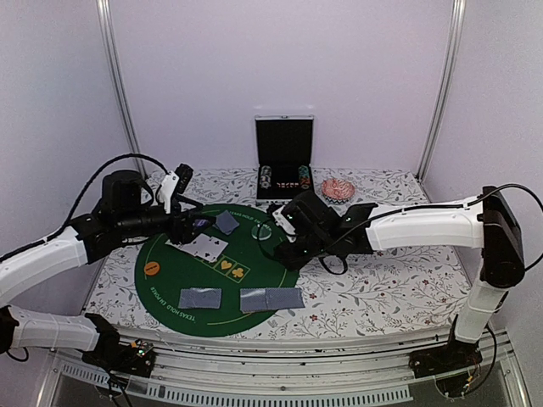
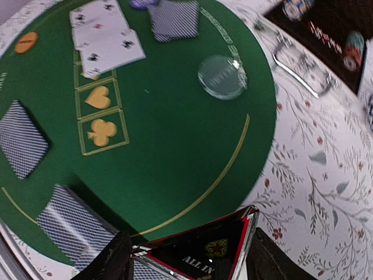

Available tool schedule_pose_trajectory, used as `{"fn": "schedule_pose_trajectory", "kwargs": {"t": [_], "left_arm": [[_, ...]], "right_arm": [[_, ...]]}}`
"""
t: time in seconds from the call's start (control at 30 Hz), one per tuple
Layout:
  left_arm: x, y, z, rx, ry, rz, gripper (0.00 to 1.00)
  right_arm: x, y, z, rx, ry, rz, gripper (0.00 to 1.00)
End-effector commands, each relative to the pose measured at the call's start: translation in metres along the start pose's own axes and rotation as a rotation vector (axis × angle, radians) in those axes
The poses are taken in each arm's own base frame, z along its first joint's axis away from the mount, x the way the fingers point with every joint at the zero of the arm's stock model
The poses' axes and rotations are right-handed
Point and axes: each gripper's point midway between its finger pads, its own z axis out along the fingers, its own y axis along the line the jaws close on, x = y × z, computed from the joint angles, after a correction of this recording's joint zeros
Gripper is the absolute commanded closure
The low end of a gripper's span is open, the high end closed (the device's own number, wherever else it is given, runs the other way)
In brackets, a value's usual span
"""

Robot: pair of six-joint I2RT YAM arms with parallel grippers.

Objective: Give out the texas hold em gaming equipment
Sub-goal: Pick up the all-in button from the center of the board, then pass from the right arm to the left

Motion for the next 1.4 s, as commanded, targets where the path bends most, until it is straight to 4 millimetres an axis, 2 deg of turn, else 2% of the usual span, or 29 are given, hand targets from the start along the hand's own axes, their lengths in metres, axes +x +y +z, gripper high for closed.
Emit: {"fn": "schedule_pose_trajectory", "kwargs": {"t": [0.0, 0.1, 0.23, 0.4, 0.6, 0.9, 1.1, 1.27, 1.3, 1.37], "left_arm": [[-0.011, -0.033, 0.006, 0.223, -0.089, -0.281, 0.37], [-0.006, -0.041, 0.010, 0.278, -0.096, -0.340, 0.38], [0.001, -0.042, 0.019, 0.290, -0.050, -0.403, 0.37], [0.012, -0.054, 0.026, 0.322, -0.026, -0.462, 0.33], [0.012, -0.074, 0.038, 0.364, -0.031, -0.460, 0.32], [0.011, -0.086, 0.053, 0.381, -0.023, -0.436, 0.40], [0.011, -0.092, 0.059, 0.404, -0.012, -0.404, 0.61], [0.007, -0.103, 0.056, 0.447, -0.015, -0.354, 0.96], [0.006, -0.104, 0.054, 0.454, -0.018, -0.348, 1.00], [0.006, -0.107, 0.051, 0.466, -0.020, -0.342, 1.00]], "right_arm": [[-0.074, 0.042, -0.052, -0.039, -0.337, -0.195, 0.55], [-0.086, 0.071, -0.064, -0.066, -0.429, -0.291, 0.55], [-0.096, 0.091, -0.074, -0.065, -0.508, -0.376, 0.55], [-0.104, 0.100, -0.081, -0.081, -0.554, -0.402, 0.55], [-0.104, 0.108, -0.078, -0.083, -0.548, -0.422, 0.55], [-0.101, 0.110, -0.076, -0.066, -0.534, -0.444, 0.55], [-0.100, 0.110, -0.075, -0.056, -0.536, -0.452, 0.56], [-0.100, 0.109, -0.077, -0.047, -0.545, -0.452, 0.55], [-0.100, 0.108, -0.077, -0.046, -0.546, -0.451, 0.56], [-0.099, 0.107, -0.077, -0.041, -0.547, -0.451, 0.56]]}}
